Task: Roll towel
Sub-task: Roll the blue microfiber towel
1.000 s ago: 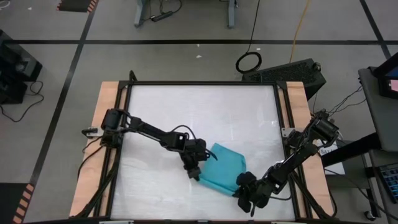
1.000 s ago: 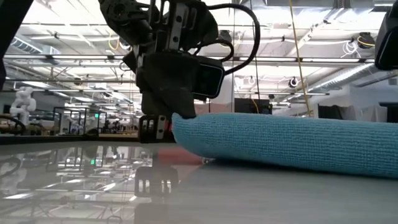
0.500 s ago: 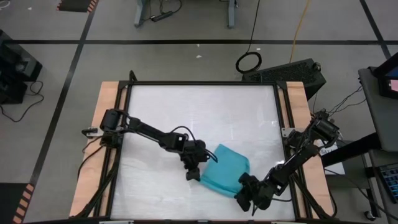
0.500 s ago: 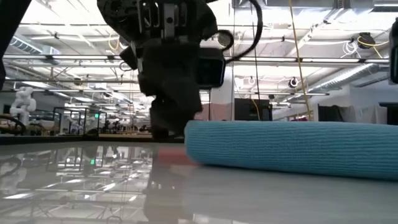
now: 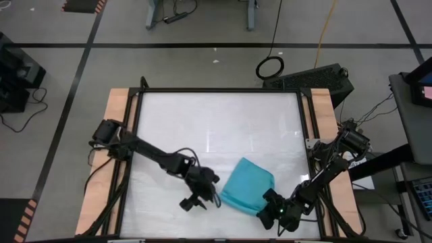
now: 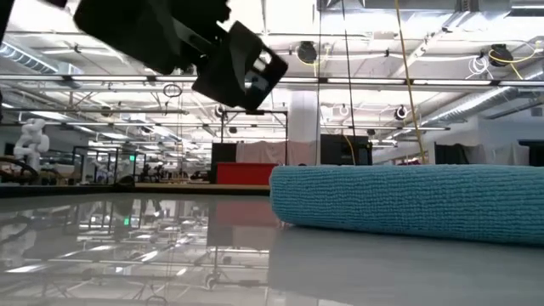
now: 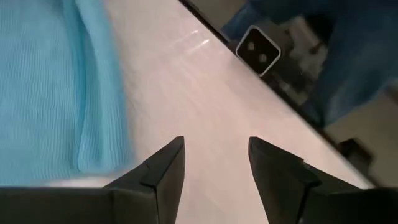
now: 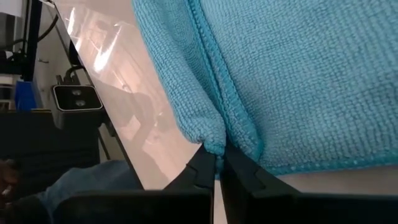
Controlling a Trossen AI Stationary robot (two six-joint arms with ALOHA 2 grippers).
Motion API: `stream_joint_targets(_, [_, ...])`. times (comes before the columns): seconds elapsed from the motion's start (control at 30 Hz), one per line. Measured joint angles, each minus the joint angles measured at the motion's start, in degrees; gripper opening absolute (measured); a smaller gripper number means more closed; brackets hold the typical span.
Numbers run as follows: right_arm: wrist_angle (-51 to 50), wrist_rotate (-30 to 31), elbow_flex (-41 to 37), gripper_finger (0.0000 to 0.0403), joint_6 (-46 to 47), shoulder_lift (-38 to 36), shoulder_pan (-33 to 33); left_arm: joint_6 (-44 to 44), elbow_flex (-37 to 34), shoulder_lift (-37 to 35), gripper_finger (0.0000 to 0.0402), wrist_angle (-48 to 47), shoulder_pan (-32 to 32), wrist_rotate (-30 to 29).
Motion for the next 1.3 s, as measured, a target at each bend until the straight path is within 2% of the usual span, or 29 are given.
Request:
stream_joint_targets(0.17, [0.0, 0.0, 0.0, 0.0002, 0.3, 0.0, 0.0, 5.7, 0.0, 1.7, 0.0182, 2.9, -0.5, -3.3])
stream_joint_targets(0.5, [0.0, -0.1, 0.0, 0.0002, 0.4, 0.0, 0.1, 6.2, 0.0, 5.8, 0.0182, 8.2, 0.3, -1.6])
stream_joint_targets(0.7, [0.0, -0.1, 0.0, 0.0002, 0.4, 0.0, 0.1, 8.9, 0.0, 5.9, 0.0182, 8.3, 0.4, -4.2])
stream_joint_targets(1.3, [-0.3, 0.1, 0.0, 0.0002, 1.3, 0.0, 0.0, 11.6, 0.0, 7.3, 0.0182, 8.3, 3.1, -2.6])
